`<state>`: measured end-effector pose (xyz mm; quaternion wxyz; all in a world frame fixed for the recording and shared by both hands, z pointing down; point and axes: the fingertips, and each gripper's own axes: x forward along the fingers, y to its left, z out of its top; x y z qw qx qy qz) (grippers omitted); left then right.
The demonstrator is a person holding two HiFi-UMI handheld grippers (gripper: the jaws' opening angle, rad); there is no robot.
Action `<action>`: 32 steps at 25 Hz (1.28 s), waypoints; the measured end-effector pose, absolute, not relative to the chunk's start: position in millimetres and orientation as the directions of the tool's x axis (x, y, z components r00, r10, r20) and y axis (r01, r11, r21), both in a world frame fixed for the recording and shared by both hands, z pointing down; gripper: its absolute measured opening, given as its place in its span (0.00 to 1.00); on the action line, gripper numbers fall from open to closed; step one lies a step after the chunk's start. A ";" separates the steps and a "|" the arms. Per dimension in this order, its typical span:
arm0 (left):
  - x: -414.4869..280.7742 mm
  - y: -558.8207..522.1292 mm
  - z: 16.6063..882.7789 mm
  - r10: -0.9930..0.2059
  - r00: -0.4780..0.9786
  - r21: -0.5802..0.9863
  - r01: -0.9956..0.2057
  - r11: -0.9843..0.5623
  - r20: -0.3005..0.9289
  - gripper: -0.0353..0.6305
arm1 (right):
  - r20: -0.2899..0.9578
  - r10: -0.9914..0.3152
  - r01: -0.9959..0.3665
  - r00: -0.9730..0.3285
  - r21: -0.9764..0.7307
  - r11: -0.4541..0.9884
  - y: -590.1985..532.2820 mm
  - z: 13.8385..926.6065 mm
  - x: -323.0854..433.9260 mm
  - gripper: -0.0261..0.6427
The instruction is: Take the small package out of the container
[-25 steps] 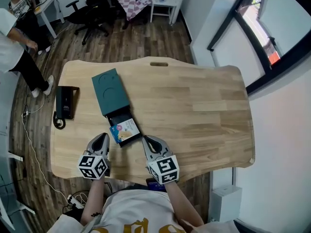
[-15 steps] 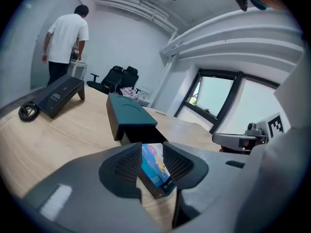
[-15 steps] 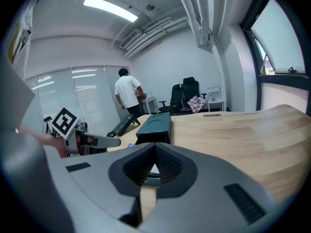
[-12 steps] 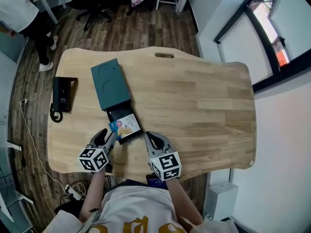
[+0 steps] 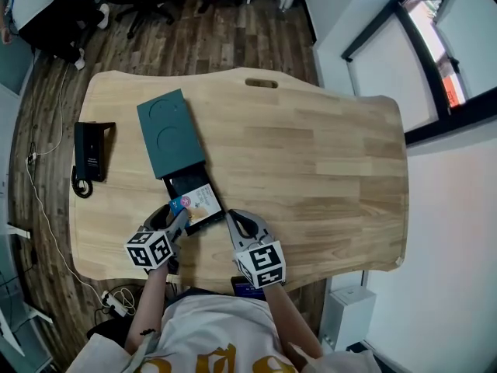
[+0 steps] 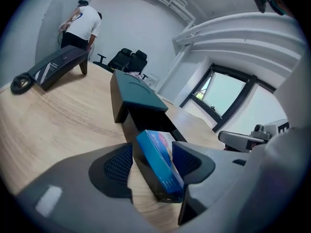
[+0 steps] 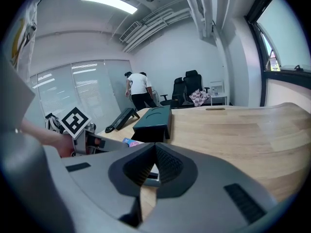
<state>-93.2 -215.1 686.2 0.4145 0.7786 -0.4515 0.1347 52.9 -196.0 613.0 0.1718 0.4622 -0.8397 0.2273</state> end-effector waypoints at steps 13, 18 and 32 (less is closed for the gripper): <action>-95.0 -205.2 685.2 -0.566 0.611 0.607 -0.761 -0.229 0.553 0.36 | 0.525 -0.638 -0.819 -0.564 -0.258 0.512 -191.2 626.4 31.0 0.05; -99.3 -199.8 680.9 -0.570 0.614 0.616 -0.755 -0.224 0.545 0.34 | 0.510 -0.640 -0.812 -0.575 -0.260 0.523 -194.8 618.8 29.4 0.05; -112.8 -197.0 645.9 -0.651 0.641 0.742 -0.647 -0.174 0.407 0.20 | 0.464 -0.648 -0.792 -0.604 -0.255 0.555 -186.3 599.7 19.0 0.05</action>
